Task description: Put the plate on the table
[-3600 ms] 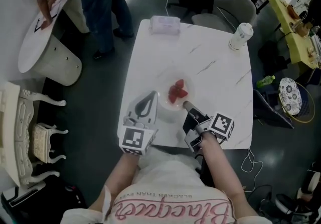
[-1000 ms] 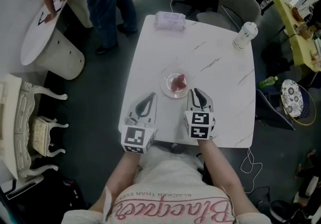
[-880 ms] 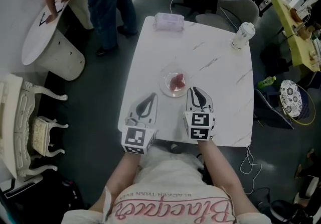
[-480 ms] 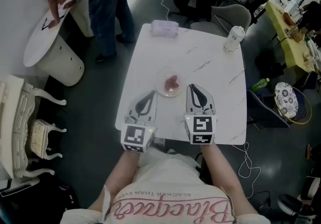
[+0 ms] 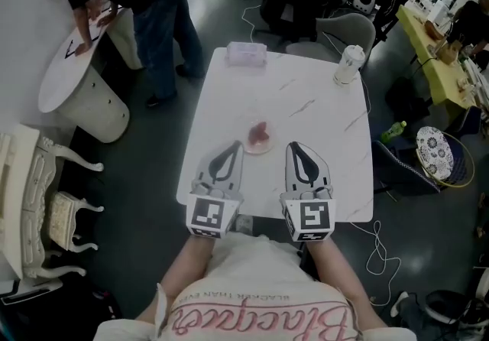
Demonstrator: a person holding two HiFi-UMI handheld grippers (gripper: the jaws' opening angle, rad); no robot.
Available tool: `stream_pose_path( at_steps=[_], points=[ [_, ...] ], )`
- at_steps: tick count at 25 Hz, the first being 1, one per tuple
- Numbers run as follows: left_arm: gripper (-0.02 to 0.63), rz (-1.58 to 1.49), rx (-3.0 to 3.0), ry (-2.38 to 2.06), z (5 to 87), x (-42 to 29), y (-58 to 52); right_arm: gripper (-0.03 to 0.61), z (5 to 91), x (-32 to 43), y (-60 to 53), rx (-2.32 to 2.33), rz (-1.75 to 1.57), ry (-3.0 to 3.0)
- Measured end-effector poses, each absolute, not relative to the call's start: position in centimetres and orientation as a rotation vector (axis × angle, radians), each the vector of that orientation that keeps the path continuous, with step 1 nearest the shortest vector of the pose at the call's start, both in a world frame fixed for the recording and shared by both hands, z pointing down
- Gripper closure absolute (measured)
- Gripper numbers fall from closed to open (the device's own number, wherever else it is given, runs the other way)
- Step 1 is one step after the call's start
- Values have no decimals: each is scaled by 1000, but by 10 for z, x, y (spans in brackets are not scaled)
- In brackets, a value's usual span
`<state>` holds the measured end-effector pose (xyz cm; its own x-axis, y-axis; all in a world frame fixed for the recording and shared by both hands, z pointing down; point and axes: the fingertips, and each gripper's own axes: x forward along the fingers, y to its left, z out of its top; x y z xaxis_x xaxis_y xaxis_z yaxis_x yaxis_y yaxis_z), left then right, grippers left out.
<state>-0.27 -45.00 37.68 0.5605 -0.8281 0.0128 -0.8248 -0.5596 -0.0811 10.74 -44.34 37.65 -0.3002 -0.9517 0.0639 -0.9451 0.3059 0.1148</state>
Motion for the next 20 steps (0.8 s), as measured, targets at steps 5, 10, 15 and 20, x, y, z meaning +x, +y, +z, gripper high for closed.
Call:
stream_pose_path(
  at_steps=[5,10,15,20],
  points=[
    [611,-49,-2683,1410,367,1,-453,565,380,105,-446,1743,-44,-2456],
    [611,-40,-2673,1418,367,3,-461,568,383,102,-457,1692,-10,-2475],
    [611,-33,-2688,1412,369,6,-463,568,380,93,-457,1614,-50,-2537],
    [611,-21,-2684,1413,367,8,-464,568,378,91,-457,1598,-81,-2541]
  ],
)
